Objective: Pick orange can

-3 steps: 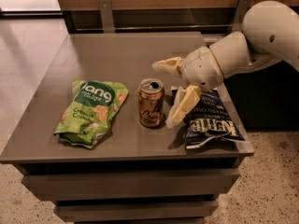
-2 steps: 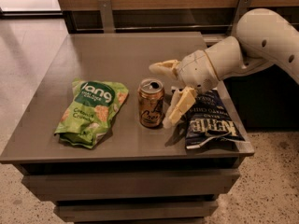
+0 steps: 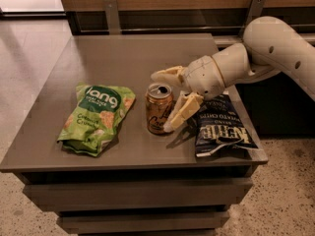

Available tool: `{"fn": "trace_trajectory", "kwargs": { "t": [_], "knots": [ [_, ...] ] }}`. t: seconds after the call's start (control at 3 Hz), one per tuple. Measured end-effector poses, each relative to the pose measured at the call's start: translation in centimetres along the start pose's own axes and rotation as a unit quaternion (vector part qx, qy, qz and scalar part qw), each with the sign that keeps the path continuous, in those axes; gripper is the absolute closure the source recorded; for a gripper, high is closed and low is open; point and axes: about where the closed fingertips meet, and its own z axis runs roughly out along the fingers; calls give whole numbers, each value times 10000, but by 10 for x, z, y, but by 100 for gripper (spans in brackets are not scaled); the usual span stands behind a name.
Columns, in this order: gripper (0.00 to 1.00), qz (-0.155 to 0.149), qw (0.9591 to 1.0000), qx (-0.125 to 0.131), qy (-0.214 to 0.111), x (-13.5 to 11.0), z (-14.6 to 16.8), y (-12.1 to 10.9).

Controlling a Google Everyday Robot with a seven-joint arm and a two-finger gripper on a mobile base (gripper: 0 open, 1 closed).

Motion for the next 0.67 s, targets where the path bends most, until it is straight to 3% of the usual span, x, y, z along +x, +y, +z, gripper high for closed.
{"fn": "trace_trajectory", "kwargs": {
  "t": [0.33,0.67],
  "knots": [
    [24,5,10000,-41,-77,1,3,0],
    [46,10,9999,-71,-109,2,4,1]
  ]
}}
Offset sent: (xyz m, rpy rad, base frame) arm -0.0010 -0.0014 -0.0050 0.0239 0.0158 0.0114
